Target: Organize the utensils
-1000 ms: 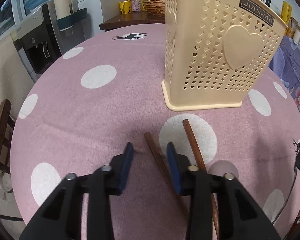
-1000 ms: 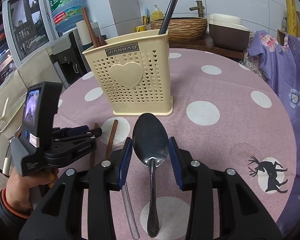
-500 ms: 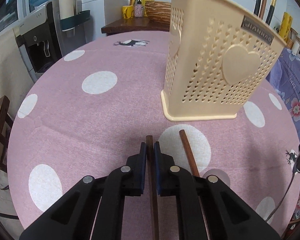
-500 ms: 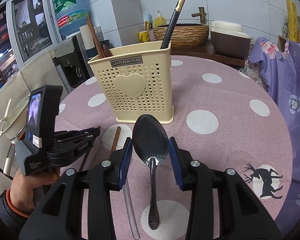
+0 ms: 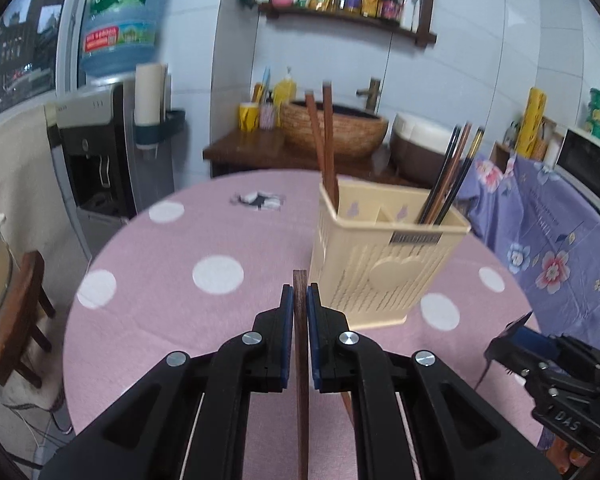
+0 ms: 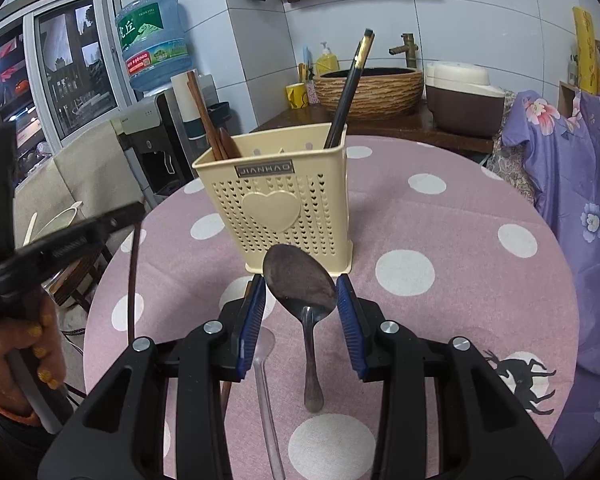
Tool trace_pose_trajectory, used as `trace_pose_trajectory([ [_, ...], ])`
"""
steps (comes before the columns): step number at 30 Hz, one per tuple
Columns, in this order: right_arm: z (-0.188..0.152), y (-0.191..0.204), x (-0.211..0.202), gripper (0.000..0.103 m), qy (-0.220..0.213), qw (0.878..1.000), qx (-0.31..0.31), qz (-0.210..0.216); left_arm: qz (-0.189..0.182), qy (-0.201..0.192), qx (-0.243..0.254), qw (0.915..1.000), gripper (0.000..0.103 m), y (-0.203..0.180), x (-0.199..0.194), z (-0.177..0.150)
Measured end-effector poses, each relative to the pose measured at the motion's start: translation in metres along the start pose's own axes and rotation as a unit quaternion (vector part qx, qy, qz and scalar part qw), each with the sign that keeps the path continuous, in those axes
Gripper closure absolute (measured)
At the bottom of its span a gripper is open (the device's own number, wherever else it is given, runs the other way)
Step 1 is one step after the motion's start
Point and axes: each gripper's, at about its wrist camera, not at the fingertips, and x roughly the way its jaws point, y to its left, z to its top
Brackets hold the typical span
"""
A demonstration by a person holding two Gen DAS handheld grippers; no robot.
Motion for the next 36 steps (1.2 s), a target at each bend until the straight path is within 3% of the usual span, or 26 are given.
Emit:
trace_pose_trajectory([
  [1, 0.001, 0.000, -0.001, 0.095, 0.000, 1.000, -0.001, 0.002, 0.000, -0.008, 0.000, 1.0000, 0.095, 0.000, -0.005, 0.003],
  [5, 0.006, -0.001, 0.000, 0.100, 0.009, 1.000, 0.007, 0.014, 0.011, -0.038, 0.007, 0.9992, 0.095, 0.001, -0.021, 0.015],
  [13, 0.005, -0.004, 0.008, 0.102, 0.015, 1.000, 0.010, 0.009, 0.007, -0.048, -0.004, 0.9988, 0.095, 0.009, -0.027, 0.019],
  [15, 0.004, -0.009, 0.019, 0.095, 0.035, 0.999, 0.011, 0.002, 0.006, -0.053, -0.005, 0.9985, 0.095, 0.010, -0.031, 0.021],
  [16, 0.003, -0.011, 0.025, 0.083, 0.045, 0.999, 0.019, -0.003, 0.005, -0.057, -0.006, 0.9984, 0.095, 0.010, -0.033, 0.022],
  [17, 0.001, -0.016, 0.032, 0.063, 0.050, 0.998, 0.032, -0.005, 0.004, -0.059, -0.006, 0.9982, 0.095, 0.010, -0.035, 0.023],
  [19, -0.003, -0.022, 0.047, 0.046, 0.062, 0.997, 0.042, -0.010, 0.004, -0.063, -0.005, 0.9980, 0.095, 0.010, -0.038, 0.024],
  [29, -0.018, -0.013, 0.135, 0.046, 0.161, 0.983, 0.013, -0.090, -0.001, -0.072, -0.004, 0.9974, 0.095, 0.010, -0.045, 0.022],
  [36, -0.012, -0.004, 0.152, 0.050, 0.164, 0.979, -0.007, -0.121, -0.003, -0.074, -0.003, 0.9972, 0.095, 0.010, -0.045, 0.022],
])
